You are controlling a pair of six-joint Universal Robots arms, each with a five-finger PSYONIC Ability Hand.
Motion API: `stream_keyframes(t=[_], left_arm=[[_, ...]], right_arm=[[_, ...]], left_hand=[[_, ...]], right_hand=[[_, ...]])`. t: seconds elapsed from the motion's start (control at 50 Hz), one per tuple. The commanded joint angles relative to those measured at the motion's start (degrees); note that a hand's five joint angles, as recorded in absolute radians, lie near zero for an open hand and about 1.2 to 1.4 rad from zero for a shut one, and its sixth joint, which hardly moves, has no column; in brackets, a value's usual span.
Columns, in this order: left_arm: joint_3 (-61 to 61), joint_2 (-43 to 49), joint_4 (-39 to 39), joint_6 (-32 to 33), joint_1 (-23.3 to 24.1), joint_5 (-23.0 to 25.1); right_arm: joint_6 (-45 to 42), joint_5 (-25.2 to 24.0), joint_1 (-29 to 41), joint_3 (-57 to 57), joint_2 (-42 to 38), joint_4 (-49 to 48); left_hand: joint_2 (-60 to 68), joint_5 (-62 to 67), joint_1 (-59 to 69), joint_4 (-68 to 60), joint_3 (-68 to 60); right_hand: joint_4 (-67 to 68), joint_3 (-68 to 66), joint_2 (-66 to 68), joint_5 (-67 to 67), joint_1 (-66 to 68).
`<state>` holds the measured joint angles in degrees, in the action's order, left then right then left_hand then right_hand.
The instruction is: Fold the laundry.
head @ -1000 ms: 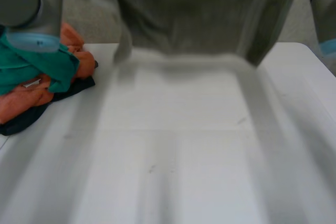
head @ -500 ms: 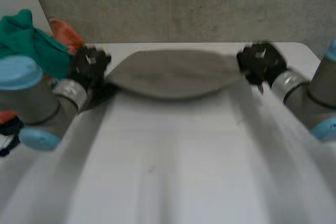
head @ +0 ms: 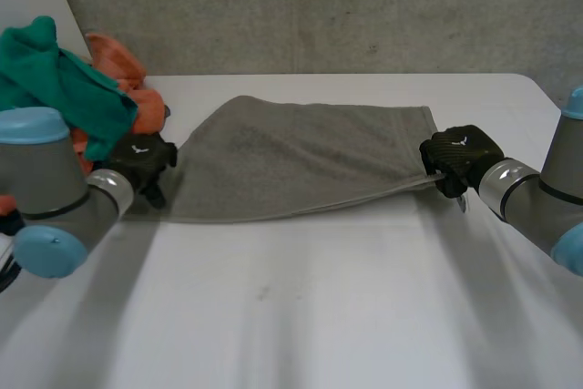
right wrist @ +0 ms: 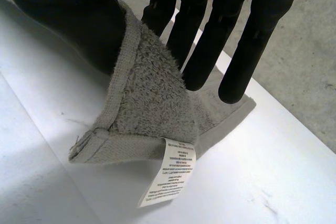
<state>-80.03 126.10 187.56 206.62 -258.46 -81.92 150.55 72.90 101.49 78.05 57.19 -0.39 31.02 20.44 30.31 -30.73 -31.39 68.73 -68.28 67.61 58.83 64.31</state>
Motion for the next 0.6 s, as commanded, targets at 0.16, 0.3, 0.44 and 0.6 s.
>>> stream_keyframes(t=[0.16,0.3,0.44,0.6], left_arm=[[-4.8,-3.7,-6.2,2.1,-9.8,8.4],[-4.0,-1.8,-4.5,7.9,-10.8,7.5],[-1.4,1.2,-2.7,9.0,-10.7,7.0],[0.8,3.2,-2.6,9.3,-9.0,6.9]], right_arm=[[0.2,0.0,0.6,0.4,-0.5,-0.1],[0.1,0.1,1.0,0.9,-0.3,-0.1],[0.0,0.1,1.1,1.3,-0.1,0.0],[-0.4,0.1,1.2,1.8,-0.1,0.0]], left_hand=[[4.8,5.3,5.5,-5.1,-4.4],[4.4,5.0,5.1,-4.7,-4.0],[4.3,4.8,5.0,-4.5,-3.9],[4.3,4.8,5.0,-4.5,-3.9]], right_hand=[[11.3,-11.7,12.4,11.2,15.7],[11.3,-11.7,12.4,11.2,15.7],[11.3,-11.7,12.4,11.2,15.7],[11.3,-11.7,12.4,11.2,15.7]])
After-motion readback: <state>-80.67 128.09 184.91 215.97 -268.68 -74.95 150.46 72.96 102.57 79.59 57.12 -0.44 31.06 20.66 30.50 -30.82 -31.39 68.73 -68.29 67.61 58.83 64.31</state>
